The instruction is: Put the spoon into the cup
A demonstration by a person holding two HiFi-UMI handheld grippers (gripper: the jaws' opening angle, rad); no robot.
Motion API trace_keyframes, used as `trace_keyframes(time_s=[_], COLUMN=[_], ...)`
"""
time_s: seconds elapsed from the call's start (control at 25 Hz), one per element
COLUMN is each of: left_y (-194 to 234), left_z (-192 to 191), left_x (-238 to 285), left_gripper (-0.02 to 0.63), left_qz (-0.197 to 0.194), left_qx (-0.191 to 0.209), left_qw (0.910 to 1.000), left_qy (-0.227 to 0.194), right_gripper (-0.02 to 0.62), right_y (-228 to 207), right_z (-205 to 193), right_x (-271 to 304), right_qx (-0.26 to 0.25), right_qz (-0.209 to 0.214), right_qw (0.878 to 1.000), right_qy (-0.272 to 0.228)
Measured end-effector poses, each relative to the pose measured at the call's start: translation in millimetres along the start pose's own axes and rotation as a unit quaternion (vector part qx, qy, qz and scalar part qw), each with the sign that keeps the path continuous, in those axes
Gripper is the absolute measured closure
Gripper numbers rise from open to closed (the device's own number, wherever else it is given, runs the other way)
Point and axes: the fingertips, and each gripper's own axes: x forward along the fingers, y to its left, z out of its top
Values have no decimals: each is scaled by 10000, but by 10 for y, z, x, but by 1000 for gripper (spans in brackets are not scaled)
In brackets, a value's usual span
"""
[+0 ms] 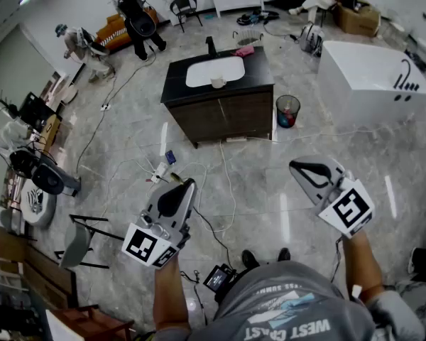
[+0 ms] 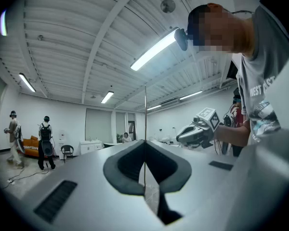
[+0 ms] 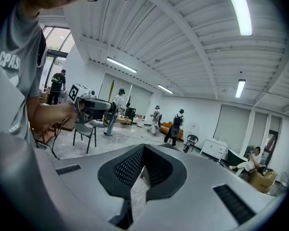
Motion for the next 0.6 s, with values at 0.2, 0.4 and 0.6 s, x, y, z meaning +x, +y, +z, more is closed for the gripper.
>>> trace_keyframes(time_s=[0.2,0.4,0.6], left_y=[63,164,280], left_z=[-26,-30,-51], left_x=[-16,-61,-134], left_gripper=[604,604,604], left_qz=[-25,-83,-119], left_qx=[-4,-35,-53], left_qw=[10000,9999,9999], left_qy=[-49,-103,-104], right_gripper=[565,565,565], right_y=[12,70,151], right_z=[16,64,107], right_x=[63,161,279], right_qx=[-27,-49,-31], right_qz=[-47,-79,-99], right_qw=[10000,10000,9999], right_qy=[-17,19,79])
